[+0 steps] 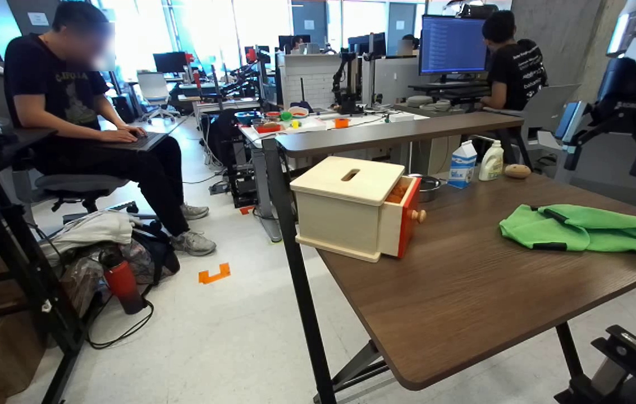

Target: Unfold the cloth

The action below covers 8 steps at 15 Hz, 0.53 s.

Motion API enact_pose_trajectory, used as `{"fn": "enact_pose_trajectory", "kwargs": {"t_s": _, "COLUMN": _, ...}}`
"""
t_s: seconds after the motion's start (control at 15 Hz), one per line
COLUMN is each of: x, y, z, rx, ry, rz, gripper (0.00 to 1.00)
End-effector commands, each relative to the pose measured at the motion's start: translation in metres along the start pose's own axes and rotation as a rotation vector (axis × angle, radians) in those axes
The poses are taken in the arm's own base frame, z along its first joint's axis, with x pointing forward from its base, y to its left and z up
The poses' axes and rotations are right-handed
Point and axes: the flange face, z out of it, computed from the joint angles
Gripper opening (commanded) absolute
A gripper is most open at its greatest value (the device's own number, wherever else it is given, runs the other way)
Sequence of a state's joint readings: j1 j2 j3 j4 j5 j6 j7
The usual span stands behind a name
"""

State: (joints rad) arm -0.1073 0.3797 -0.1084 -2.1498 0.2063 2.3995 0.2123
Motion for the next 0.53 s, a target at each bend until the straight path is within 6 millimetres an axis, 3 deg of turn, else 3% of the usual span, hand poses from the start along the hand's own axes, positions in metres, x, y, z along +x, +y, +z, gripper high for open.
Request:
{"fn": "enact_pose_trajectory", "kwargs": {"t_s": 0.0, "x": 0.007, "y": -0.018, "z": 0.006, "rx": 0.01, "ry": -0.076, "rz": -0.068, "gripper": 1.0}}
{"fn": "enact_pose_trajectory", "kwargs": {"t_s": 0.47, "x": 0.023, "y": -0.016, "z": 0.024, "rx": -0.137, "ry": -0.262, "rz": -0.085, "gripper": 1.0}}
